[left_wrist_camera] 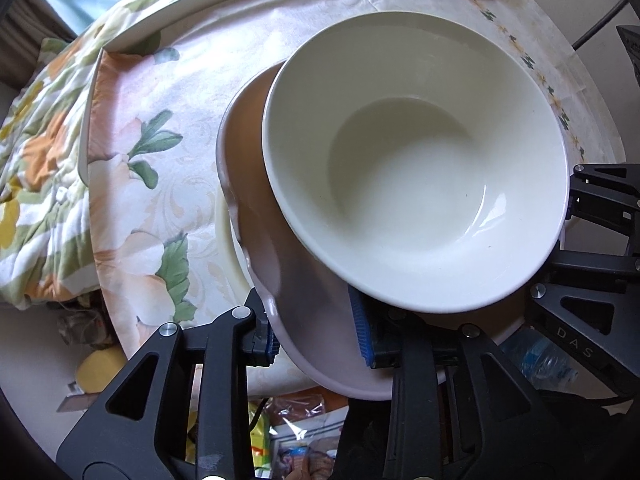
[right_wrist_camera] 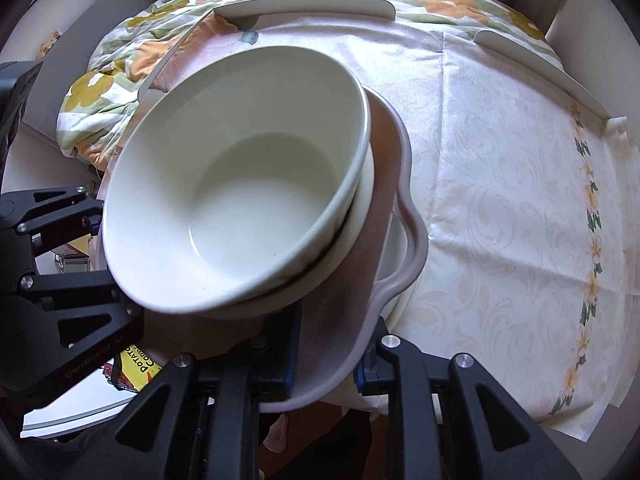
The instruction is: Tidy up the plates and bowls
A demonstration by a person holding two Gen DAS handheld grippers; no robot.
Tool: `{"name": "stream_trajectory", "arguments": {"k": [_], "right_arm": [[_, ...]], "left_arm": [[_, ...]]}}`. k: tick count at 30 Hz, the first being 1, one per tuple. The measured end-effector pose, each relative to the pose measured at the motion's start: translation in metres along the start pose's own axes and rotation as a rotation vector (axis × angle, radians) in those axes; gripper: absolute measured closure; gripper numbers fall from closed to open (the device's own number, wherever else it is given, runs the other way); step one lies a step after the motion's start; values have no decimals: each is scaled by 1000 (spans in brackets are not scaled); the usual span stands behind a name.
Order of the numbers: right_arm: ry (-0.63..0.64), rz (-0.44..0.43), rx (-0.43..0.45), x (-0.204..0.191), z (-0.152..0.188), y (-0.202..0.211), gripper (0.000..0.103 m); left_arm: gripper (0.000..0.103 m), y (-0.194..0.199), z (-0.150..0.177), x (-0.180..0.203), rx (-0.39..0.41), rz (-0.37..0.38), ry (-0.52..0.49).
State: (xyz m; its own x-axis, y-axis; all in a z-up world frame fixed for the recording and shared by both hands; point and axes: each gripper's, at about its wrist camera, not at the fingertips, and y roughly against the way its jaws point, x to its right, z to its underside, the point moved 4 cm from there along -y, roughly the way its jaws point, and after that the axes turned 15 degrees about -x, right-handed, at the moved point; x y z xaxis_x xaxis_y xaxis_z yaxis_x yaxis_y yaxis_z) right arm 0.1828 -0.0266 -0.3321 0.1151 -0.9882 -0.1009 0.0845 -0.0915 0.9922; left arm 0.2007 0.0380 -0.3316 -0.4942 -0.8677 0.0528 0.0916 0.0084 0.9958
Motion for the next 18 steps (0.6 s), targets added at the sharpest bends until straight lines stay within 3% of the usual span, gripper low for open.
{"name": "stream_trajectory", "arguments": {"k": [5,10,18], "right_arm": [[-21,-1,-14,0,1,1,83],[-39,-11,-27,0,1,1,82],[-57,-33,-56,0,3,4,79]], "left_arm": [[71,0,0,0,-53,36,12],[54,1,0,10,-76,41,-11],[53,4,-1,9,-95,67,12]]}}
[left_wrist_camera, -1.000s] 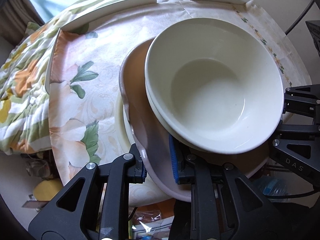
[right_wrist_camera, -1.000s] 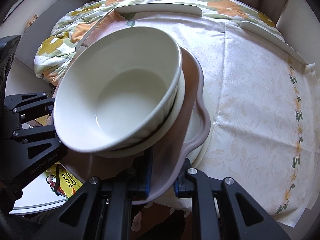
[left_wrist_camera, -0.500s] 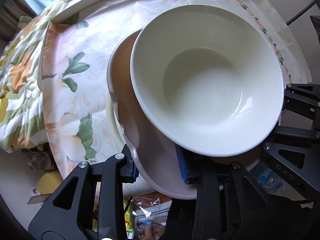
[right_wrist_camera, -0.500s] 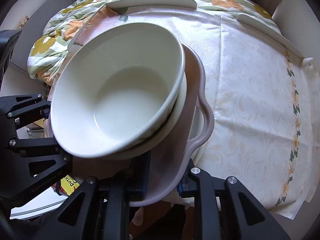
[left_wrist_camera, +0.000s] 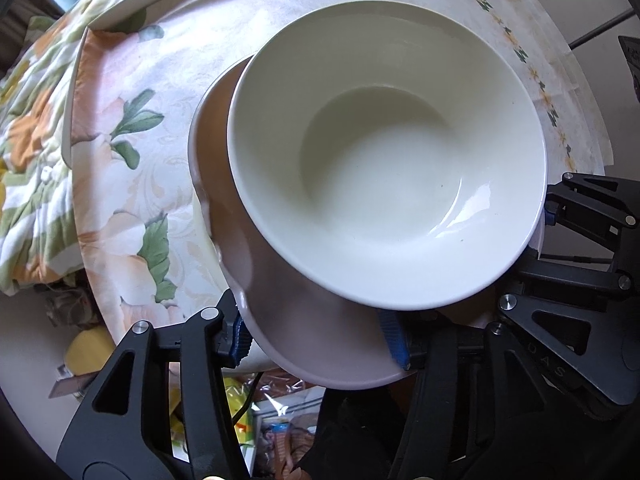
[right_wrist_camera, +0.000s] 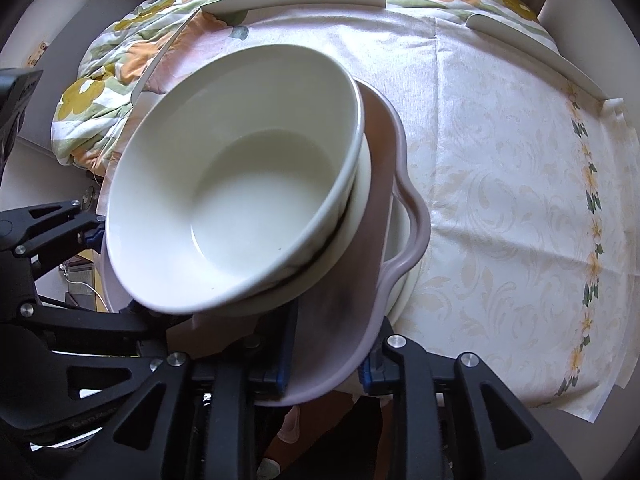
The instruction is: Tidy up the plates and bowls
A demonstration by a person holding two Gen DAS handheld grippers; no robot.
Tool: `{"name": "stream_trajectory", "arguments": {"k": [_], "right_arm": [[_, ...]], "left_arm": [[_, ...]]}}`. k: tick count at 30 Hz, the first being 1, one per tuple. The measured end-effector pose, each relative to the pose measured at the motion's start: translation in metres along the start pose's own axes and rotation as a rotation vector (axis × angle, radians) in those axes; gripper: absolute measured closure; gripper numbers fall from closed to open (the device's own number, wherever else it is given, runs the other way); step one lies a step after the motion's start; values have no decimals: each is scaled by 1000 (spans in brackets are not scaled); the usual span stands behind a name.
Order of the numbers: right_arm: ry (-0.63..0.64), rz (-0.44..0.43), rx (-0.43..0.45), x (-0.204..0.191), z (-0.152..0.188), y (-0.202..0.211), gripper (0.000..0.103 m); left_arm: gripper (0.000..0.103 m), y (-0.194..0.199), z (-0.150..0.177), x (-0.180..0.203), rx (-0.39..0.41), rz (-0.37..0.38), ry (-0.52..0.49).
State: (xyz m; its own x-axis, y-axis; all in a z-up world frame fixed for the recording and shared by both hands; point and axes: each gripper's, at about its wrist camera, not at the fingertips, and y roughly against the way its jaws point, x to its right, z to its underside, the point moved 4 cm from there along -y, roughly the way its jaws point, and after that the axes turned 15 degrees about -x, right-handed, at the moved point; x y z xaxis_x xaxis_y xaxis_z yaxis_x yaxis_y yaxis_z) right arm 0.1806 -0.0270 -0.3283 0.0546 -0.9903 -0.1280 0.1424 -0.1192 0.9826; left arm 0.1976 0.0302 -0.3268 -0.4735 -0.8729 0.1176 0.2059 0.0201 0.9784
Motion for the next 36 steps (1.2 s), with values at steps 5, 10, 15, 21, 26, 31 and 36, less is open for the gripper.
{"name": "stream_trajectory", "arguments": {"k": [5,10,15,21,26,31,36], "right_arm": [[-11,-1,-6,0,3,7,77],[-21,36,3,4,9,15,62],[-31,37,16,8,15,26,54],[-47,22,85,4,36,54,53],[-24,29,263,-2,61,104,53],[-9,69,534,-2,104,184,52],[-35,132,779,3,156,249,17]], "left_arm": [[39,10,7,-4,17,-7,5],[32,13,13,-8,30,11,25],[32,25,24,-9,54,6,27],[32,54,48,-12,125,5,57],[32,106,83,-12,309,-7,154],[31,187,129,14,607,-79,225],[0,255,183,54,906,-155,258]]}}
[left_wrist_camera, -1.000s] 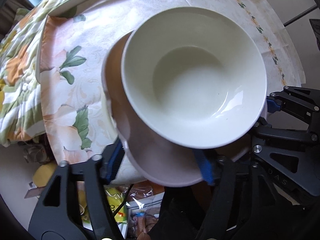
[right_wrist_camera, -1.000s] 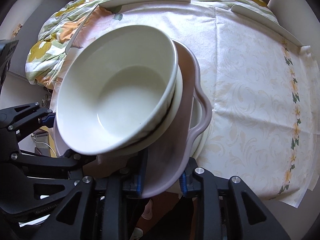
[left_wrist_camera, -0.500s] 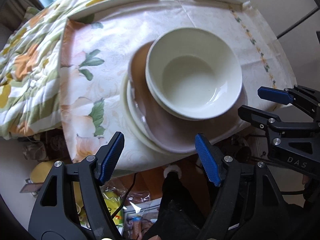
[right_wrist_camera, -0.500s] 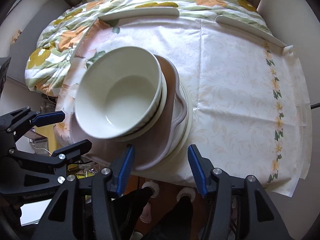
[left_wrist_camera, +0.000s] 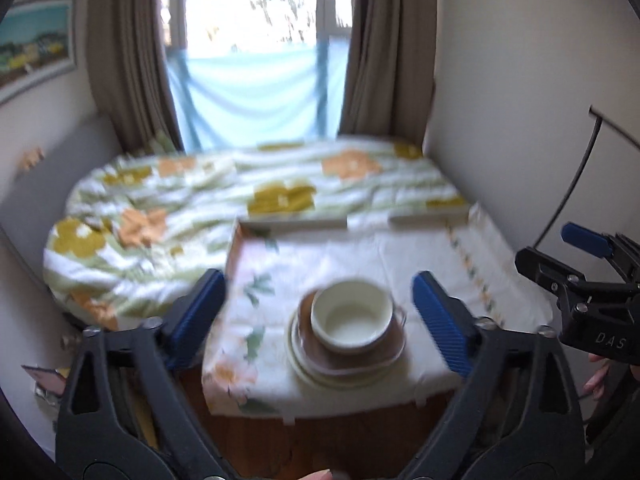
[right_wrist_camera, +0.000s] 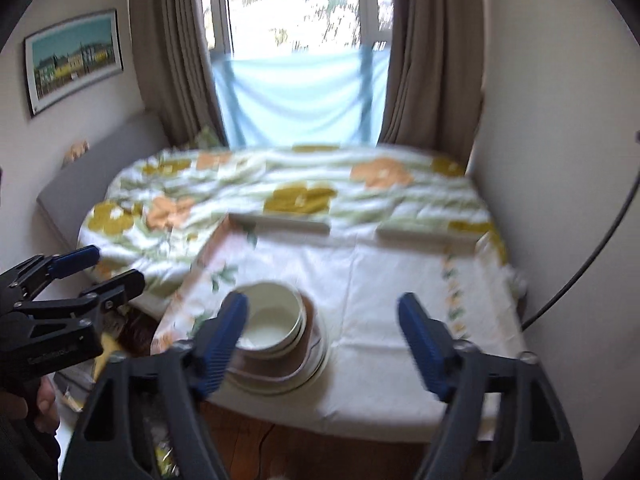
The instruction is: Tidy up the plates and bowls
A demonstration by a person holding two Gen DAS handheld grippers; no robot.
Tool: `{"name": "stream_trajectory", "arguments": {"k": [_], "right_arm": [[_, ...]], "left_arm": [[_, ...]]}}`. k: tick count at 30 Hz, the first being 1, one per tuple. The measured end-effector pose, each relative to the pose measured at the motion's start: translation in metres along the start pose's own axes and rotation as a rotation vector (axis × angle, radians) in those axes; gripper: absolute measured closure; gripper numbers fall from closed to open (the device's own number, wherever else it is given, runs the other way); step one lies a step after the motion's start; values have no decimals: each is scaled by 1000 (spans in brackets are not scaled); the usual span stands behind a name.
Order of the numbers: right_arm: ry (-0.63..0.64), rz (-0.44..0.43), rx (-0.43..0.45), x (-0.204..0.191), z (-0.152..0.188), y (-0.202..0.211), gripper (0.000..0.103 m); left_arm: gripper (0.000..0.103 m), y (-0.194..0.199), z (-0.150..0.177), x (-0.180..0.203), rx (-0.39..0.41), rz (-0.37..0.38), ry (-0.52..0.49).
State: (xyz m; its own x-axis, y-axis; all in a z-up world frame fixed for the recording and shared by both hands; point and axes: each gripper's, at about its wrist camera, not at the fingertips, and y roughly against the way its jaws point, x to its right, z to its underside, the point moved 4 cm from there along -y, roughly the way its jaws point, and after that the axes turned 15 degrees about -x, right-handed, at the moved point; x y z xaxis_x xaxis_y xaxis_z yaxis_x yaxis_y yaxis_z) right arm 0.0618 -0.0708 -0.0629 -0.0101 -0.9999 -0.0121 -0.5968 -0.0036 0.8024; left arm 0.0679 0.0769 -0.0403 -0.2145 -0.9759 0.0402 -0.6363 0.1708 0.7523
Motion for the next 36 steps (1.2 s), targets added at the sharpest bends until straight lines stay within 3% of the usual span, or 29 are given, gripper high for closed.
{"name": "stream_trajectory", "arguments": {"k": [2,4,14,36], "right_arm": [[-24,32,55,8,2,24,16],[-40,61,83,16,4,40,16],[-70,97,194,32,28,81,16],[-92,109,240,47,41,101,16]], "left_arm": [[0,32,1,10,115,-27,5],[0,52,4,19,166,-48,2],[0,87,29,41,206,-77,33],[0,106,36,57,272,-104,7]]}}
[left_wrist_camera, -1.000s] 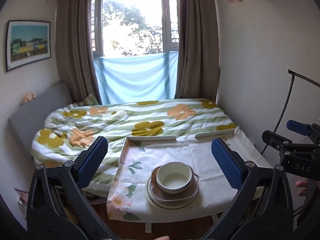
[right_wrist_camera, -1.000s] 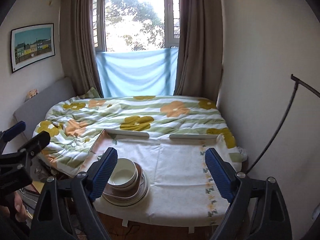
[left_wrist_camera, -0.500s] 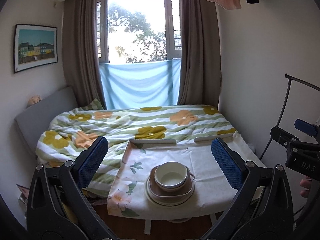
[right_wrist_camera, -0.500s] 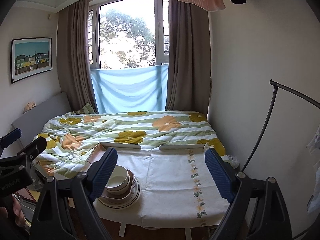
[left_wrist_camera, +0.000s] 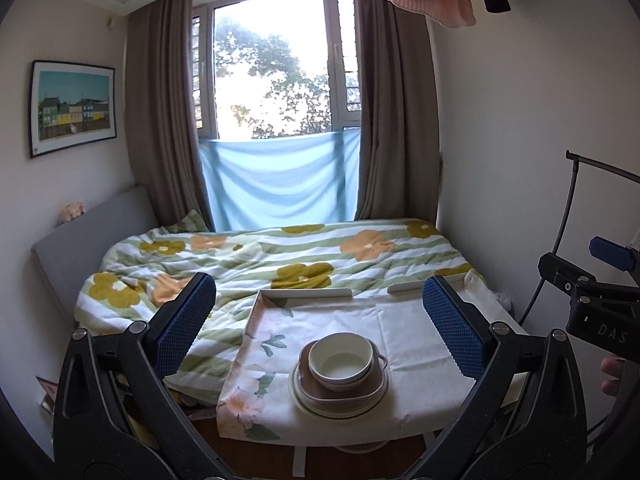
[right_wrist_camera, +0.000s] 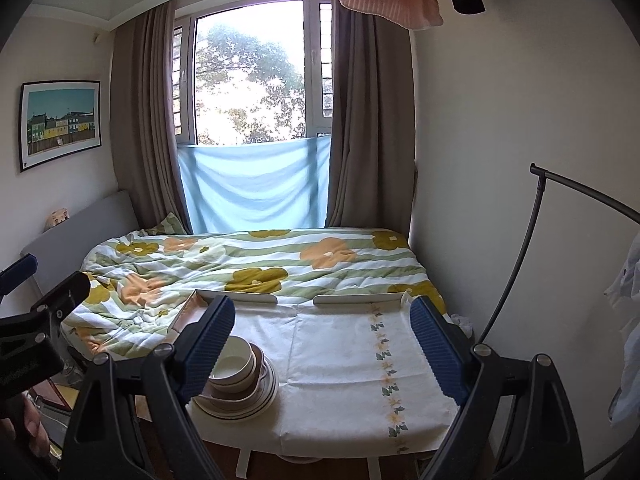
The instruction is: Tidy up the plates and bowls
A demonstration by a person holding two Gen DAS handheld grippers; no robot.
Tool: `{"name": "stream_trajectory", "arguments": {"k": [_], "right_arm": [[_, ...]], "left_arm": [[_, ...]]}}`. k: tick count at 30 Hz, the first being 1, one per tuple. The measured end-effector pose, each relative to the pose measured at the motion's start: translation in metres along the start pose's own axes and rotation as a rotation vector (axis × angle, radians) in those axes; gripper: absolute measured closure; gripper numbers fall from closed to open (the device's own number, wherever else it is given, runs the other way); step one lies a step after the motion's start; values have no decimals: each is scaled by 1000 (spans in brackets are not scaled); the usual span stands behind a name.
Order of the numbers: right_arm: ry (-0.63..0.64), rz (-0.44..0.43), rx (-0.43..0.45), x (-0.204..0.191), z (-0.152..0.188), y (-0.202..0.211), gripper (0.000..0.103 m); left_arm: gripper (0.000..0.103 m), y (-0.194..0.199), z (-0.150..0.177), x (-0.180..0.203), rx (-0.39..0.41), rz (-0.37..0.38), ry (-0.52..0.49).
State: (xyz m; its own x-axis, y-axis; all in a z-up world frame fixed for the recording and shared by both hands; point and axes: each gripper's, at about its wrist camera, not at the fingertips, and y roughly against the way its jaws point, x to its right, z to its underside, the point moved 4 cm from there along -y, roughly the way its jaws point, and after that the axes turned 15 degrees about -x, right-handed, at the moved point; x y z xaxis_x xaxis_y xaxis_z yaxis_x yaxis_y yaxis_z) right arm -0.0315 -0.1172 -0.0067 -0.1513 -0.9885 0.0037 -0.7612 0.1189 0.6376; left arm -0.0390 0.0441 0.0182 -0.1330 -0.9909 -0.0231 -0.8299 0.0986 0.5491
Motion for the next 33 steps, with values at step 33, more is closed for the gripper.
{"name": "stream_trajectory", "arguments": {"k": [33], "right_arm": [[-5,10,20,-6,-3,0,16]], "left_arm": [[0,3,-1,-6,34,-14,-29]]}}
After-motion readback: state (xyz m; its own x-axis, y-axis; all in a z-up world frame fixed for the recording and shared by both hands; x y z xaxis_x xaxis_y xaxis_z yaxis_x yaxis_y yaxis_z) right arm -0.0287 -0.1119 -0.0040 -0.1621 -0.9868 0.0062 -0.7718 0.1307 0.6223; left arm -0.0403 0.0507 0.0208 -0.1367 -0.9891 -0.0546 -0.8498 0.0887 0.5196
